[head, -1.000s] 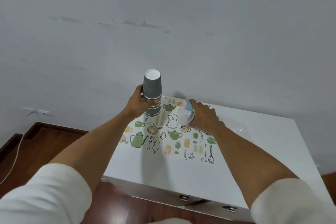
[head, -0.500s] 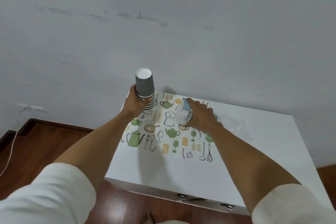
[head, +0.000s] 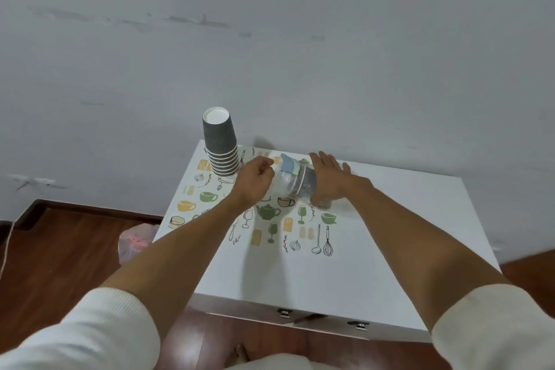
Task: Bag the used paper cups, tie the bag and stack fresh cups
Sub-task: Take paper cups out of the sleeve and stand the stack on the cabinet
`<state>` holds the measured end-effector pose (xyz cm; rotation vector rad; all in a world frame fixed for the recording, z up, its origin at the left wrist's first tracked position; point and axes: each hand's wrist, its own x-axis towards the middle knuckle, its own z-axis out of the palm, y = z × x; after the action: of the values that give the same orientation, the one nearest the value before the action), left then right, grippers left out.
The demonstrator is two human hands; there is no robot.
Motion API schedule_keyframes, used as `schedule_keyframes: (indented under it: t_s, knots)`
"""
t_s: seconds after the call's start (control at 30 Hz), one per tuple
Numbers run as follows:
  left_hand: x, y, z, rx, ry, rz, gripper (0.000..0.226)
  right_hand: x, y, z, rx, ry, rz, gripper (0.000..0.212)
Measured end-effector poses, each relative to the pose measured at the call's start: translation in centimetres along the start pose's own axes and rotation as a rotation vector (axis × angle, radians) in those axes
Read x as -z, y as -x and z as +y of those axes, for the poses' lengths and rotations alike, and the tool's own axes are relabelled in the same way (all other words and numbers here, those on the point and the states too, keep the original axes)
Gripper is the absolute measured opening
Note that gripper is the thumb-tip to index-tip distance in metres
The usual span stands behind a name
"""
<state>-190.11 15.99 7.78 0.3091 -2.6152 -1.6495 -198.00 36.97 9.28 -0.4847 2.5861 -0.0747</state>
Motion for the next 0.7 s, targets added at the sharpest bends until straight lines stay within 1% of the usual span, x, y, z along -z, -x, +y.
schedule_keyframes:
  t_s: [0.07, 0.13, 0.2, 0.23, 0.3, 0.37, 0.43, 0.5, 0.57, 0.6, 0.63, 0.67, 0.7]
  knots:
    - [-0.6, -0.5, 0.9, 0.191, 0.099, -0.187, 0.047, -0.4, 0.4, 0.4, -0.064, 0.069, -0.037, 0.131]
    - [-1.3, -0.9, 1.8, 0.256, 0.204, -0.243, 0.047, -1.2, 1.1, 1.1, -0.081, 0.037, -0.043, 0.128]
    - [-1.9, -1.1, 2.8, 0.280, 0.274, -0.214, 0.039, -2.0, 1.5, 1.8, -0.061, -0.047, -0.007, 0.120]
    - [-2.1, -1.1, 3.0, 0.288, 0.284, -0.203, 0.041, -2.4, 1.6, 2.1, -0.054, -0.059, 0.040, 0.113]
    - [-2.5, -1.3, 3.1, 0.280, 0.271, -0.187, 0.055, -2.8, 1.7, 2.3, -0.057, -0.028, 0.153, 0.098]
    - [-2.5, -1.2, 3.2, 0.240, 0.287, -0.163, 0.070, -2.7, 1.8, 2.3, -0.063, 0.044, 0.224, 0.072]
    - [-2.1, -1.1, 3.3, 0.217, 0.325, -0.145, 0.077, -2.2, 1.8, 2.2, -0.073, 0.164, 0.245, 0.044]
    - [-1.6, -1.0, 3.3, 0.206, 0.323, -0.134, 0.077, -1.8, 1.8, 2.4, -0.109, 0.268, 0.247, 0.034]
    - [-1.0, -0.9, 3.0, 0.191, 0.262, -0.124, 0.075, -1.9, 1.8, 2.8, -0.136, 0.321, 0.260, 0.031]
    - [-0.6, -0.9, 2.7, 0.182, 0.213, -0.123, 0.074, -1.9, 1.8, 3.1, -0.140, 0.340, 0.259, 0.034]
    - [-0.3, -0.9, 2.4, 0.173, 0.152, -0.125, 0.074, -1.9, 1.7, 3.5, -0.128, 0.354, 0.244, 0.042]
    - [0.1, -1.0, 2.0, 0.164, 0.074, -0.133, 0.075, -1.9, 1.5, 3.9, -0.100, 0.358, 0.204, 0.061]
    - [0.3, -1.1, 1.7, 0.157, -0.022, -0.149, 0.077, -1.6, 1.4, 4.1, -0.057, 0.334, 0.129, 0.087]
